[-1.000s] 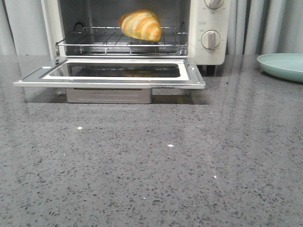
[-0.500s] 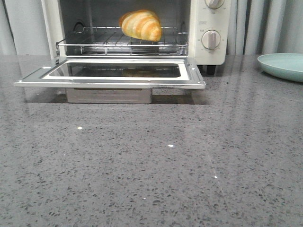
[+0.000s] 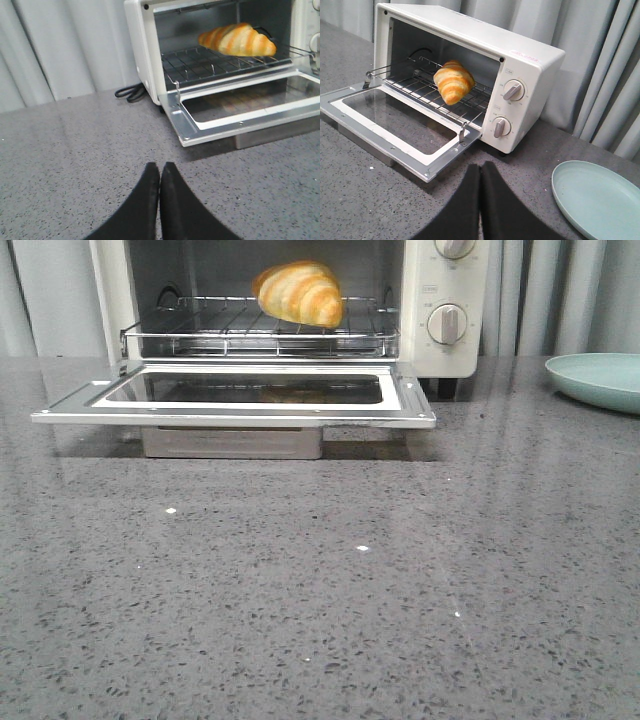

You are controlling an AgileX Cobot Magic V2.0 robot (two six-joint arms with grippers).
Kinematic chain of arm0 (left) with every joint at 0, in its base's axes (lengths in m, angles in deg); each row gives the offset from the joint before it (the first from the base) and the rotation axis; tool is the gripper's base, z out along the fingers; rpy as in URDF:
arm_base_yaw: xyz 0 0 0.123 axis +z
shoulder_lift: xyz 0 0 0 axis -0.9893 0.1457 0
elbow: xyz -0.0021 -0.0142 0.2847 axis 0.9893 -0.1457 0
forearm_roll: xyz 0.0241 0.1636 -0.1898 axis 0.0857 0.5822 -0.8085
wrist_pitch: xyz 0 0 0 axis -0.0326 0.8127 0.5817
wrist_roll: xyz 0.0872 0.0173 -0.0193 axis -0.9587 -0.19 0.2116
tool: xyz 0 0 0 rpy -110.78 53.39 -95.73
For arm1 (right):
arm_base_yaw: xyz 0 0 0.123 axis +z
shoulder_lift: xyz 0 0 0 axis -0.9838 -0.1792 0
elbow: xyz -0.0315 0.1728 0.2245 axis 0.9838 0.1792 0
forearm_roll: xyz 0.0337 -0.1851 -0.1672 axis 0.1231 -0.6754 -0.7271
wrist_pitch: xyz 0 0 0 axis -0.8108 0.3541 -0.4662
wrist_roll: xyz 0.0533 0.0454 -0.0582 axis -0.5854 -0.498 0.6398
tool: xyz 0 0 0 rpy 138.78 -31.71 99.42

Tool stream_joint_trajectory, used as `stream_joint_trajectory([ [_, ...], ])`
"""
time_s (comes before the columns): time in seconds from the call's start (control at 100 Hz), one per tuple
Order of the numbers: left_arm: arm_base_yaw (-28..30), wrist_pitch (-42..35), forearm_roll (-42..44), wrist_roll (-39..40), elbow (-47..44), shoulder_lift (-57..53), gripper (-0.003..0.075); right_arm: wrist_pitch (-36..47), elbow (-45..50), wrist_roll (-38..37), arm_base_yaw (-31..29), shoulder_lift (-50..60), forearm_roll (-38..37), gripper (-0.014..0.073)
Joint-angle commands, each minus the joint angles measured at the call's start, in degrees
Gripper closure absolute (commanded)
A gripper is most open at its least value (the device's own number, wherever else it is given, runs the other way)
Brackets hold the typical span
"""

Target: Put bread in oven

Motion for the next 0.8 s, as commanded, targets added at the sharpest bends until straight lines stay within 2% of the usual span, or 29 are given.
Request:
stream_joint_trajectory([
  [0.0, 0.3, -11.0, 2.8, 5.3, -2.8, -2.8, 0.0741, 3.7, -1.4, 0.4, -0.3, -0.3, -1.0, 0.0661],
  [0.13, 1.1, -9.6, 2.8, 9.9, -7.3, -6.0, 0.0741, 3.7, -1.4, 0.4, -0.3, -0.3, -1.0, 0.0661],
  [0.2, 2.2, -0.9, 3.3, 10.8, -7.0, -5.9, 0.0742, 3.7, -1.4, 0.4, -0.3, -0.3, -1.0, 0.0661],
  [0.35, 4.3, 7.0, 3.4, 10.8, -7.2, -5.9, 0.0741, 3.8, -1.4, 0.4, -0.3, -0.3, -1.0, 0.0661],
  [0.57, 6.9, 7.2, 0.8, 10.8, -7.2, -5.9, 0.0741, 3.8, -1.4, 0.4, -0.3, -0.3, -1.0, 0.0661],
  [0.79, 7.0, 7.2, 0.8, 10.8, -7.2, -5.9, 0.0742, 3.8, -1.4, 0.4, -0.3, -0.3, -1.0, 0.0661],
])
